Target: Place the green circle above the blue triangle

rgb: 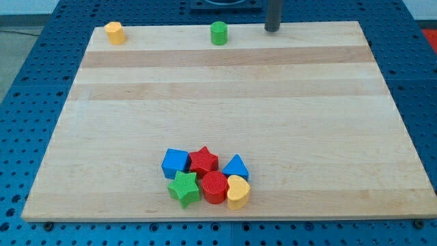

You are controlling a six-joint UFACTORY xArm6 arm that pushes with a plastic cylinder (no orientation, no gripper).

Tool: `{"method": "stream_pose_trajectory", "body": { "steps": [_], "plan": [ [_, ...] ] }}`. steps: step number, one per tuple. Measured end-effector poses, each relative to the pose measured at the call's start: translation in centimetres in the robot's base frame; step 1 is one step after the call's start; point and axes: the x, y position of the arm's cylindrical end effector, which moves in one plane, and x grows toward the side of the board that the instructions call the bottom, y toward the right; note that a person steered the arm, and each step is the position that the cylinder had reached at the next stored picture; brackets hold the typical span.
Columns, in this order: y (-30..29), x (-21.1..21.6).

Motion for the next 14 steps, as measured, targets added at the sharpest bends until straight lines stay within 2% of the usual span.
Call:
{"method": "stream_pose_trajectory", "body": {
  "steps": [3,5,7,8,11,14],
  "plan": [
    [-12.0,0.1],
    [-12.2,4.0],
    [-12.2,12.0],
    [-11.4,14.5],
    [-7.5,17.9],
    [-6.9,25.1]
  ]
}}
